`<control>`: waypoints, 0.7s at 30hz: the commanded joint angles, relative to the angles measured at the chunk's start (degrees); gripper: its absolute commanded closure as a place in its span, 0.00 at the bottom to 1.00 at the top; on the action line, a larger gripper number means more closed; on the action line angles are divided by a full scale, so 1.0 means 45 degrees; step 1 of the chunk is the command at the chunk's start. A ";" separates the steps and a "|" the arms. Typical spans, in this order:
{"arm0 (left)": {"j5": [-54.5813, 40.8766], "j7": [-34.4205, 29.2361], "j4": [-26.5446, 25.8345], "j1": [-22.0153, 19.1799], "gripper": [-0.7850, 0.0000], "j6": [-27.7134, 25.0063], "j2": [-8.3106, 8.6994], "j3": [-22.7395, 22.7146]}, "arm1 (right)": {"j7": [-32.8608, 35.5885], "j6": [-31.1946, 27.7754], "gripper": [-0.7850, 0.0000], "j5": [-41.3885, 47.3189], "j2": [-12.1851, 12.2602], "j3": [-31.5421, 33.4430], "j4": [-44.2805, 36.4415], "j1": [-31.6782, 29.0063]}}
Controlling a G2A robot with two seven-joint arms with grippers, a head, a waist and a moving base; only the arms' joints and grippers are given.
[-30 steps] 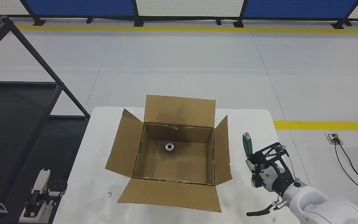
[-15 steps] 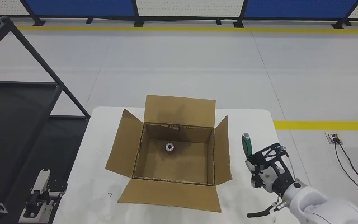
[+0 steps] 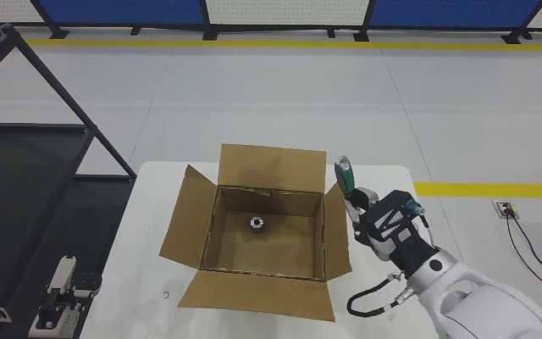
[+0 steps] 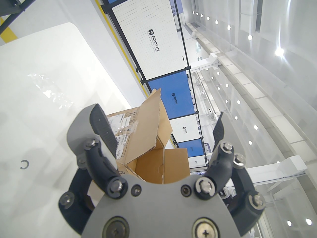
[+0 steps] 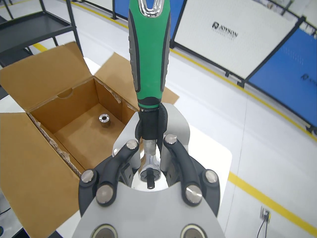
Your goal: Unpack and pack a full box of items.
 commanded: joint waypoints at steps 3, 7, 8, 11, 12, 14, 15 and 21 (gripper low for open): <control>0.0000 0.0000 0.0000 0.0000 0.00 0.0000 0.0000 0.0000 | 0.0892 -0.0260 1.00 -0.0531 -0.0132 -0.2278 0.0000 0.1688; 0.0000 0.0000 0.0000 0.0000 0.00 0.0000 0.0000 0.0000 | 0.2398 -0.0210 1.00 -0.0799 -0.0295 -0.4070 0.0000 0.2732; 0.0000 0.0000 0.0000 0.0000 0.00 0.0000 0.0000 0.0000 | 0.2979 -0.0076 1.00 -0.0741 -0.0364 -0.4641 0.0000 0.2979; 0.0000 0.0000 0.0000 0.0000 0.00 0.0000 0.0000 0.0000 | 0.4205 0.0004 1.00 -0.0568 -0.0510 -0.5646 0.0625 0.3585; 0.0000 0.0000 0.0000 0.0000 0.00 0.0000 0.0000 0.0000 | 0.4380 0.0010 1.00 -0.0570 -0.0552 -0.5844 0.0919 0.3795; 0.0000 0.0000 0.0000 0.0000 0.00 0.0000 0.0000 0.0000 | 0.4609 0.0097 1.00 -0.0191 -0.0716 -0.6457 0.1930 0.4421; 0.0000 0.0000 0.0000 0.0000 0.00 0.0000 0.0000 0.0000 | 0.4727 0.0201 1.00 -0.0249 -0.0802 -0.6724 0.2509 0.4789; 0.0000 0.0000 0.0000 0.0000 0.00 0.0000 0.0000 0.0000 | 0.4897 0.0882 1.00 -0.0434 -0.1415 -0.8397 0.5323 0.6529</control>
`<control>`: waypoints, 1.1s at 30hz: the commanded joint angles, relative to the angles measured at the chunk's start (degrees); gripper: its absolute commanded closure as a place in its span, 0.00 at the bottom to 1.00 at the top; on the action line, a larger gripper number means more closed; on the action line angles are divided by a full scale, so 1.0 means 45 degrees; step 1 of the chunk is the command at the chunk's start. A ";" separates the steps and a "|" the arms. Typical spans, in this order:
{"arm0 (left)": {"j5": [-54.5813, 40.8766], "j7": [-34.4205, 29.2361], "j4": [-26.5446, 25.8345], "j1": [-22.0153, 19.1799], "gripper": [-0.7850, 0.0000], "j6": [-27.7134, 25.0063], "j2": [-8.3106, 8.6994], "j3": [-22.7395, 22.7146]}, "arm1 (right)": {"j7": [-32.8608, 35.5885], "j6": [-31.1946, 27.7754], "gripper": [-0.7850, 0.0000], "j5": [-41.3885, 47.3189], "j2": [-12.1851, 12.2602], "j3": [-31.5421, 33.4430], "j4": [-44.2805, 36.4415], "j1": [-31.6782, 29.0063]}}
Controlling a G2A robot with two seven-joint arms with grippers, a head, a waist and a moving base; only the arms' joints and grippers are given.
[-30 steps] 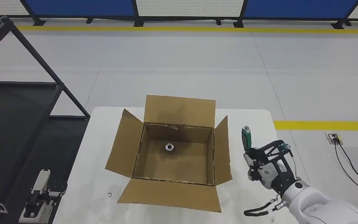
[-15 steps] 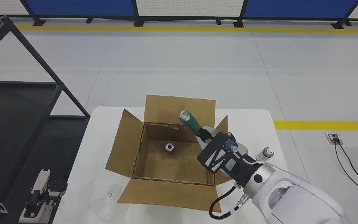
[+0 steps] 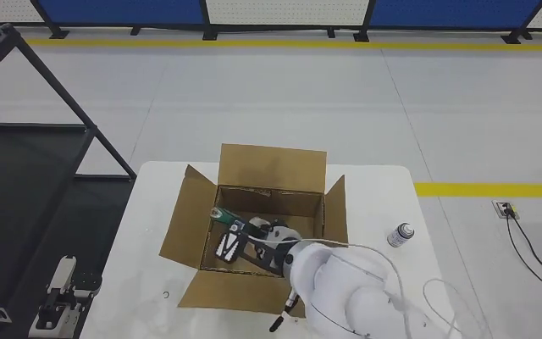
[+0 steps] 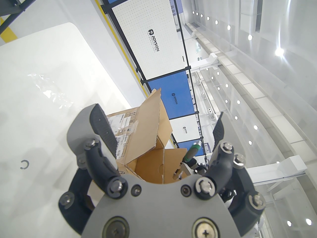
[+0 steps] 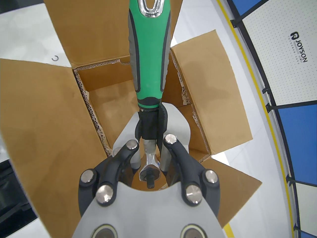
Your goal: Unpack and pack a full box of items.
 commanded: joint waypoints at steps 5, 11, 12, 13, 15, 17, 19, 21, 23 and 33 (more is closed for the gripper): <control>0.0000 0.0000 0.0000 0.0000 0.00 0.0000 0.0000 0.0000 | 0.0121 -0.0158 1.00 0.0214 -0.0432 -0.0868 0.2092 0.1009; 0.0000 0.0000 0.0000 0.0000 0.00 0.0000 0.0000 0.0000 | 0.0121 -0.0158 1.00 0.0214 -0.0432 -0.0868 0.2092 0.1009; 0.0000 0.0000 0.0000 0.0000 0.00 0.0000 0.0000 0.0000 | 0.0121 -0.0158 1.00 0.0214 -0.0432 -0.0868 0.2092 0.1009; 0.0000 0.0000 0.0000 0.0000 0.00 0.0000 0.0000 0.0000 | 0.0121 -0.0158 1.00 0.0214 -0.0432 -0.0868 0.2092 0.1009; 0.0000 0.0000 0.0000 0.0000 0.00 0.0000 0.0000 0.0000 | 0.0121 -0.0158 1.00 0.0214 -0.0432 -0.0868 0.2092 0.1009; 0.0000 0.0000 0.0000 0.0000 0.00 0.0000 0.0000 0.0000 | 0.0121 -0.0158 1.00 0.0214 -0.0432 -0.0868 0.2092 0.1009; 0.0000 0.0000 0.0000 0.0000 0.00 0.0000 0.0000 0.0000 | -0.0292 -0.0134 1.00 0.0046 -0.0422 -0.0756 0.2292 0.0878; 0.0000 0.0000 0.0000 0.0000 0.00 0.0000 0.0000 0.0000 | -0.0457 -0.0293 1.00 0.0030 -0.0477 -0.0795 0.2855 0.0930; 0.0000 0.0000 0.0000 0.0000 0.00 0.0000 0.0000 0.0000 | -0.0592 -0.0892 1.00 0.0261 -0.0628 -0.1060 0.3745 0.1327; 0.0000 0.0000 0.0000 0.0000 0.00 0.0000 0.0000 0.0000 | 0.0526 -0.2134 1.00 0.1546 -0.1809 -0.2845 0.7733 0.3464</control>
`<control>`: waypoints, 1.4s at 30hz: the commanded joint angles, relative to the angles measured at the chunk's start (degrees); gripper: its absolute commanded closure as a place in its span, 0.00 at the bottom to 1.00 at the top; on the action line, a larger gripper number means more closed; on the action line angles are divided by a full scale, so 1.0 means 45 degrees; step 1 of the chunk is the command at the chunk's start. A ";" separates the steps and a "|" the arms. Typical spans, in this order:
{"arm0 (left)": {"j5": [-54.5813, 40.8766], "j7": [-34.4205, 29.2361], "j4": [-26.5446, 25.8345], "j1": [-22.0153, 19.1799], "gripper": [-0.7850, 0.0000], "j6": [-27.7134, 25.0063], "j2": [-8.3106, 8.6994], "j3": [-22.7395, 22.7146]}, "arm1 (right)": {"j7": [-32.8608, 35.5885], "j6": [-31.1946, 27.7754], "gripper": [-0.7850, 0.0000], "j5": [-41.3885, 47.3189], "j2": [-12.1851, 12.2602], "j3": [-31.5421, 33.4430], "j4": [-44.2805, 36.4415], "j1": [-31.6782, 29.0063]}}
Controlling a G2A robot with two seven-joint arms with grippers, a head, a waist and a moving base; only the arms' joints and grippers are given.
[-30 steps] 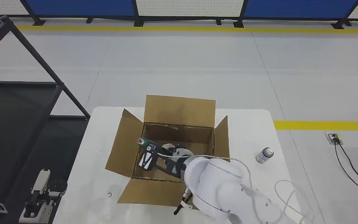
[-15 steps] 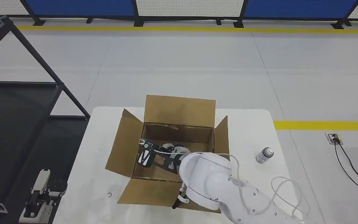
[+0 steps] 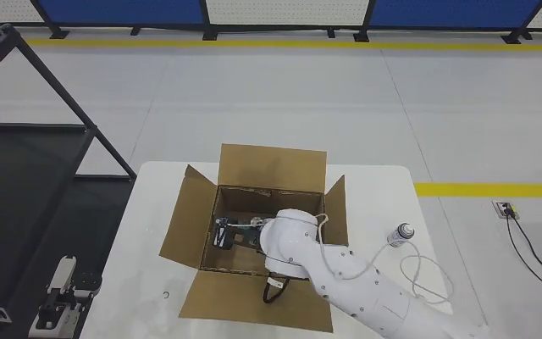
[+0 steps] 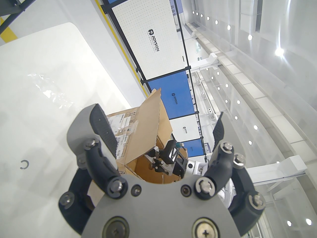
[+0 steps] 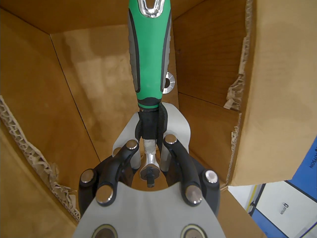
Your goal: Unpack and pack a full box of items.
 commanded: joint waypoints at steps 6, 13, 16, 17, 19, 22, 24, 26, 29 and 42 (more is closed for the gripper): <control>0.0000 0.0000 0.0000 0.0000 0.00 0.0000 0.0000 0.0000 | 0.0452 -0.0196 1.00 0.0642 -0.0785 -0.0886 0.1943 0.0750; 0.0000 0.0000 0.0000 0.0000 0.00 0.0000 0.0000 0.0000 | 0.0637 -0.0241 1.00 0.1093 -0.1526 -0.1476 0.3872 0.1215; 0.0000 0.0000 0.0000 0.0000 0.00 0.0000 0.0000 0.0000 | 0.0666 -0.0431 1.00 0.1312 -0.1818 -0.1658 0.4662 0.1367; 0.0000 0.0000 0.0000 0.0000 0.00 0.0000 0.0000 0.0000 | 0.0664 -0.0481 1.00 0.1382 -0.1914 -0.1712 0.4914 0.1410; 0.0000 0.0000 0.0000 0.0000 0.00 0.0000 0.0000 0.0000 | 0.0601 -0.0615 1.00 0.1495 -0.2104 -0.1814 0.5382 0.1501; 0.0000 0.0000 0.0000 0.0000 0.00 0.0000 0.0000 0.0000 | 0.0422 -0.0713 1.00 0.1620 -0.2375 -0.1924 0.6056 0.1618; 0.0000 0.0000 0.0000 0.0000 0.00 0.0000 0.0000 0.0000 | 0.0270 -0.0766 1.00 0.1680 -0.2544 -0.1982 0.6462 0.1685; 0.0000 0.0000 0.0000 0.0000 0.00 0.0000 0.0000 0.0000 | 0.0118 -0.0841 1.00 0.1734 -0.2705 -0.2036 0.6863 0.1735; 0.0000 0.0000 0.0000 0.0000 0.00 0.0000 0.0000 0.0000 | -0.0070 -0.0985 1.00 0.1834 -0.2931 -0.2088 0.7473 0.1818; 0.0000 0.0000 0.0000 0.0000 0.00 0.0000 0.0000 0.0000 | -0.0646 -0.1421 0.76 0.1970 -0.3735 -0.2188 0.9501 0.2155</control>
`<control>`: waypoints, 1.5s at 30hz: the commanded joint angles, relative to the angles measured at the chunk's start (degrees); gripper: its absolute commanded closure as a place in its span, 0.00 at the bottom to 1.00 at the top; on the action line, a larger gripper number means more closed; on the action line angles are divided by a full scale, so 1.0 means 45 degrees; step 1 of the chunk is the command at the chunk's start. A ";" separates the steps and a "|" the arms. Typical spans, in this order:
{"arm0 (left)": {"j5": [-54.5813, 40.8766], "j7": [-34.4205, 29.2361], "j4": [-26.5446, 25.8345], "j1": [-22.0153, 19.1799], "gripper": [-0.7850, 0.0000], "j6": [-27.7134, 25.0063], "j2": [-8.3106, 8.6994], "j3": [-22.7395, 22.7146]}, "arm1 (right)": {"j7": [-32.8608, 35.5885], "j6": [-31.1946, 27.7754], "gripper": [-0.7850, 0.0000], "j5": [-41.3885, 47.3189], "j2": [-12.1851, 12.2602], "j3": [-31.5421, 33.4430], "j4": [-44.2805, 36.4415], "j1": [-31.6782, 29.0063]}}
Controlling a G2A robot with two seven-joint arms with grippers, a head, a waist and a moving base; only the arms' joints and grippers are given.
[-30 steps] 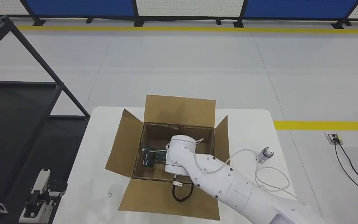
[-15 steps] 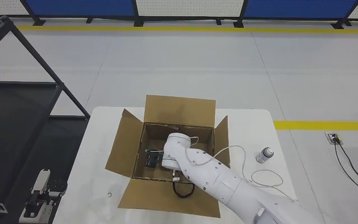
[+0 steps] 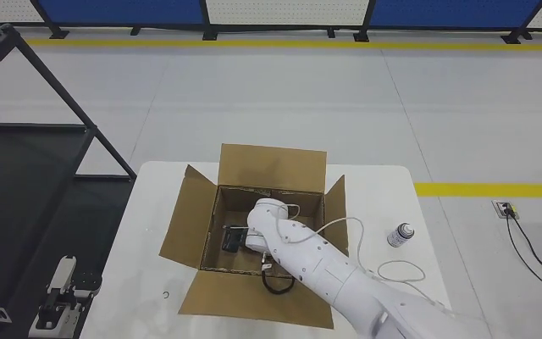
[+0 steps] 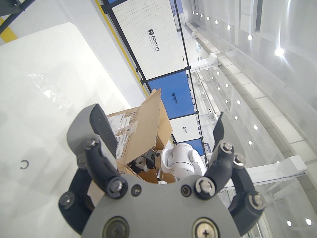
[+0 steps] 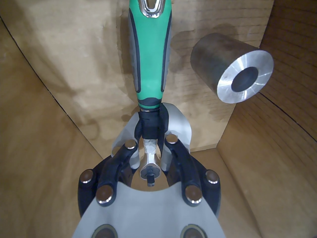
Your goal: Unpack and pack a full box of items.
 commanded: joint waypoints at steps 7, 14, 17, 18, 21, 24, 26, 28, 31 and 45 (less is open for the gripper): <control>0.0000 0.0000 0.0000 0.0000 0.00 0.0000 0.0000 0.0000 | -0.0199 -0.0055 0.71 -0.0098 -0.0302 0.0032 0.0672 0.0143; 0.0000 0.0000 0.0000 0.0000 0.00 0.0000 0.0000 0.0000 | -0.0530 0.0240 0.70 -0.0368 -0.0224 0.0356 0.0416 0.0300; 0.0000 0.0000 0.0000 0.0000 0.00 0.0000 0.0000 0.0000 | -0.0649 0.0379 0.67 -0.0563 -0.0023 0.0606 -0.0039 0.0281; 0.0000 0.0000 0.0000 0.0000 0.00 0.0000 0.0000 0.0000 | -0.0677 0.0408 0.67 -0.0645 0.0069 0.0706 -0.0288 0.0253; 0.0000 0.0000 0.0000 0.0000 0.00 0.0000 0.0000 0.0000 | -0.0760 0.0711 0.67 -0.1053 0.0445 0.1099 -0.1361 0.0085; 0.0000 0.0000 0.0000 0.0000 0.00 0.0000 0.0000 0.0000 | -0.0968 0.1160 1.00 -0.1693 0.1021 0.1760 -0.2988 -0.0349; 0.0000 0.0000 0.0000 0.0000 0.00 0.0000 0.0000 0.0000 | -0.0825 0.1299 1.00 -0.2239 0.1507 0.2329 -0.4453 -0.0894; 0.0000 0.0000 0.0000 0.0000 0.00 0.0000 0.0000 0.0000 | -0.0584 0.1443 1.00 -0.2837 0.2036 0.3077 -0.6236 -0.1657; 0.0000 0.0000 0.0000 0.0000 0.00 0.0000 0.0000 0.0000 | -0.0360 0.1734 1.00 -0.4044 0.2847 0.4524 -0.9360 -0.3246; 0.0000 0.0000 0.0000 0.0000 0.00 0.0000 0.0000 0.0000 | -0.6144 0.2958 1.00 -0.6072 0.4591 1.1279 -1.9220 -1.1301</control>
